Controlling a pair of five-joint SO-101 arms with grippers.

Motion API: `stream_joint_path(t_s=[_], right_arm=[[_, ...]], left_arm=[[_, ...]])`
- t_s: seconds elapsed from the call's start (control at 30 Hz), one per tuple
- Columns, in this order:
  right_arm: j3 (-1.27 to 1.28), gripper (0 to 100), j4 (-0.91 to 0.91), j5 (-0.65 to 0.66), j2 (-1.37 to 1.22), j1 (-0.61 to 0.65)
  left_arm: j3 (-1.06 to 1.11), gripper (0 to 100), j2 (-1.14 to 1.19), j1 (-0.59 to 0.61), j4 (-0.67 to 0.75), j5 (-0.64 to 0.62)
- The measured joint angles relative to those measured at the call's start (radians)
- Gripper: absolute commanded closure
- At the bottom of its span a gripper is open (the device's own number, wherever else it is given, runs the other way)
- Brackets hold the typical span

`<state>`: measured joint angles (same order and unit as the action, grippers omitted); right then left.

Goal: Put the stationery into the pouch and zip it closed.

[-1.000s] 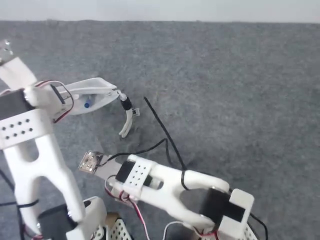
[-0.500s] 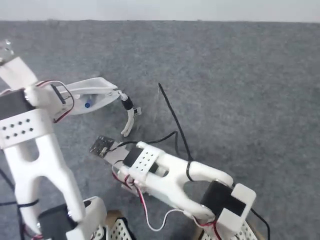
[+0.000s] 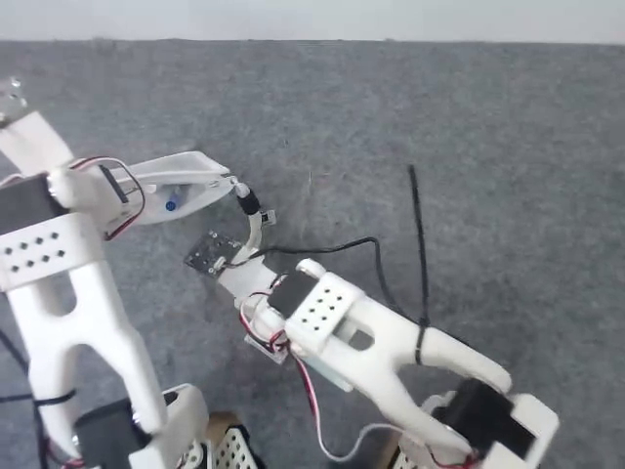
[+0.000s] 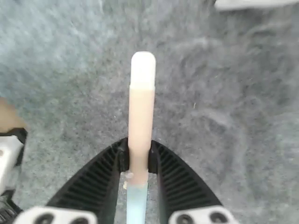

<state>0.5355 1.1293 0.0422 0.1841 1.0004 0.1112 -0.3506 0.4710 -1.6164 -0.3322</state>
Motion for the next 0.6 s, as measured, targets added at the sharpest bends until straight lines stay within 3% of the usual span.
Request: stream_joint_path(t_s=[0.3,0.6], right_arm=[[0.078,99.2,-0.029,0.0,0.296,-0.025],[0.17,99.2,-0.284,0.0,0.496,-0.034]], left_arm=[[0.0,99,0.0,0.0,0.0,0.0],[0.0,99,0.0,0.0,0.002,0.0]])
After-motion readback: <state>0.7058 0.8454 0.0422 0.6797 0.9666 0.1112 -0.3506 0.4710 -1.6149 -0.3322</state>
